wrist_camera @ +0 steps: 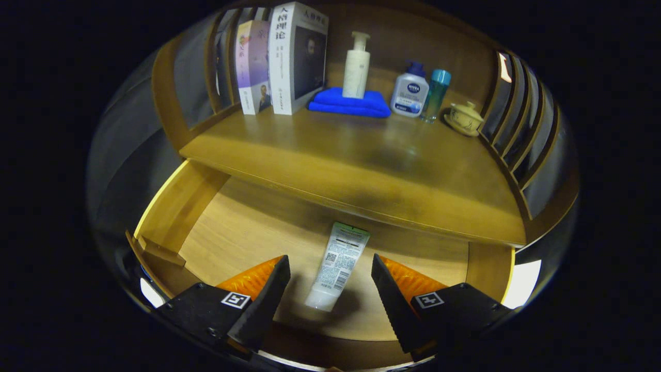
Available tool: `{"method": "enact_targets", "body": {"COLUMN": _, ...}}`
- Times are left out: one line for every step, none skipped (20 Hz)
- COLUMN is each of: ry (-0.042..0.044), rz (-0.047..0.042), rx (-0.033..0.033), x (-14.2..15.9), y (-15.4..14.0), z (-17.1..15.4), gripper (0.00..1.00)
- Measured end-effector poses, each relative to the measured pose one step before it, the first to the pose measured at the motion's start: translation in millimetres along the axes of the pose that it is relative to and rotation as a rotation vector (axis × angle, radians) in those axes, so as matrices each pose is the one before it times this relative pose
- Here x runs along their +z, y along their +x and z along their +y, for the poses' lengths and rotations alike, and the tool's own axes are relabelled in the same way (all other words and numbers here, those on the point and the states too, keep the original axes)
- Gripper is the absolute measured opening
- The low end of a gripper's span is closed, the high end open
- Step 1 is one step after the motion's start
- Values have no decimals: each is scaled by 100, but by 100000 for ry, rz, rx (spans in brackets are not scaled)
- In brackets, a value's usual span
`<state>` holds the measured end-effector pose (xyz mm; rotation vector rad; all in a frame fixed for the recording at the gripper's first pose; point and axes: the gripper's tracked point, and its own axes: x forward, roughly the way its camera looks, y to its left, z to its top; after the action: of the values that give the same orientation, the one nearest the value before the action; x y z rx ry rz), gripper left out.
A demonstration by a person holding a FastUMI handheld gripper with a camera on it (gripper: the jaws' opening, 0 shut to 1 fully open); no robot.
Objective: Pull open the drawer, take out the items inside it, and place them on the countertop above the cabinet.
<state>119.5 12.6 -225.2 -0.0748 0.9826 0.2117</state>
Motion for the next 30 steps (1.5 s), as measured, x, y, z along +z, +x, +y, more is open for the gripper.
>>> {"method": "enact_targets", "body": {"ry": 783, "rz": 2393, "rx": 30, "x": -241, "y": 455, "z": -88, "gripper": 99}}
{"method": "enact_targets", "body": {"ry": 821, "rz": 2964, "rx": -42, "x": -466, "y": 474, "z": -114, "gripper": 99}}
{"method": "enact_targets", "body": {"ry": 196, "rz": 2730, "rx": -332, "x": -326, "y": 359, "z": -119, "gripper": 99}}
{"method": "enact_targets", "body": {"ry": -95, "rz": 2053, "rx": -8, "x": -147, "y": 421, "z": 15, "gripper": 99}}
{"method": "enact_targets", "body": {"ry": -297, "rz": 1478, "rx": -168, "x": -205, "y": 352, "z": -49, "gripper": 99}}
{"method": "enact_targets", "body": {"ry": -366, "rz": 1532, "rx": -32, "x": -368, "y": 341, "z": 7, "gripper": 99}}
{"method": "enact_targets", "body": {"ry": -614, "rz": 1292, "rx": -222, "x": -234, "y": 365, "z": -40, "gripper": 99}}
{"method": "enact_targets", "body": {"ry": -697, "rz": 1761, "rx": 329, "x": -325, "y": 372, "z": 164, "gripper": 99}}
{"method": "enact_targets", "body": {"ry": -20, "rz": 2122, "rx": 368, "x": -314, "y": 360, "z": 94, "gripper": 99}}
{"method": "enact_targets", "body": {"ry": 323, "rz": 1621, "rx": -412, "x": -312, "y": 439, "z": -117, "gripper": 99}}
{"method": "enact_targets", "body": {"ry": -274, "rz": 556, "rx": -120, "x": -12, "y": 138, "z": -111, "gripper": 99}}
{"method": "enact_targets", "body": {"ry": -86, "rz": 77, "rx": -373, "x": 30, "y": 280, "z": 55, "gripper": 95}}
{"method": "enact_targets", "body": {"ry": 357, "rz": 530, "rx": 315, "x": -60, "y": 223, "z": -32, "gripper": 90}}
{"method": "enact_targets", "body": {"ry": 1052, "rz": 597, "rx": 810, "x": -77, "y": 246, "z": 208, "gripper": 86}}
{"method": "enact_targets", "body": {"ry": 1262, "rz": 1181, "rx": 1128, "x": -110, "y": 254, "z": 183, "gripper": 81}}
{"method": "enact_targets", "body": {"ry": 324, "rz": 1007, "rx": -1001, "x": -171, "y": 323, "z": -109, "gripper": 77}}
{"method": "enact_targets", "body": {"ry": -149, "rz": -176, "rx": 44, "x": 70, "y": 192, "z": -142, "gripper": 72}}
{"method": "enact_targets", "body": {"ry": 15, "rz": 481, "rx": 190, "x": -127, "y": 4, "z": -59, "gripper": 67}}
{"method": "enact_targets", "body": {"ry": 440, "rz": 552, "rx": 717, "x": -89, "y": 27, "z": 13, "gripper": 63}}
{"method": "enact_targets", "body": {"ry": 83, "rz": -862, "rx": 479, "x": 5, "y": -117, "z": 24, "gripper": 59}}
{"method": "enact_targets", "body": {"ry": 624, "rz": -573, "rx": 513, "x": 152, "y": -209, "z": -2, "gripper": 55}}
{"method": "enact_targets", "body": {"ry": 335, "rz": -260, "rx": 917, "x": -143, "y": -69, "z": 92, "gripper": 54}}
{"method": "enact_targets", "body": {"ry": -244, "rz": -770, "rx": 1164, "x": -122, "y": 286, "z": 121, "gripper": 52}}
{"method": "enact_targets", "body": {"ry": -23, "rz": -307, "rx": 1115, "x": -16, "y": -160, "z": 178, "gripper": 51}}
{"method": "enact_targets", "body": {"ry": 400, "rz": -102, "rx": 1256, "x": 7, "y": -224, "z": 202, "gripper": 49}}
{"method": "enact_targets", "body": {"ry": -48, "rz": -40, "rx": 970, "x": -70, "y": -160, "z": 111, "gripper": 48}}
{"method": "enact_targets", "body": {"ry": -151, "rz": -704, "rx": 583, "x": 91, "y": -312, "z": 43, "gripper": 46}}
{"method": "enact_targets", "body": {"ry": -744, "rz": -541, "rx": 410, "x": -3, "y": -304, "z": 94, "gripper": 46}}
{"method": "enact_targets", "body": {"ry": -490, "rz": -897, "rx": 514, "x": 127, "y": -425, "z": 83, "gripper": 46}}
{"method": "enact_targets", "body": {"ry": -493, "rz": -842, "rx": 649, "x": 14, "y": -418, "z": 104, "gripper": 46}}
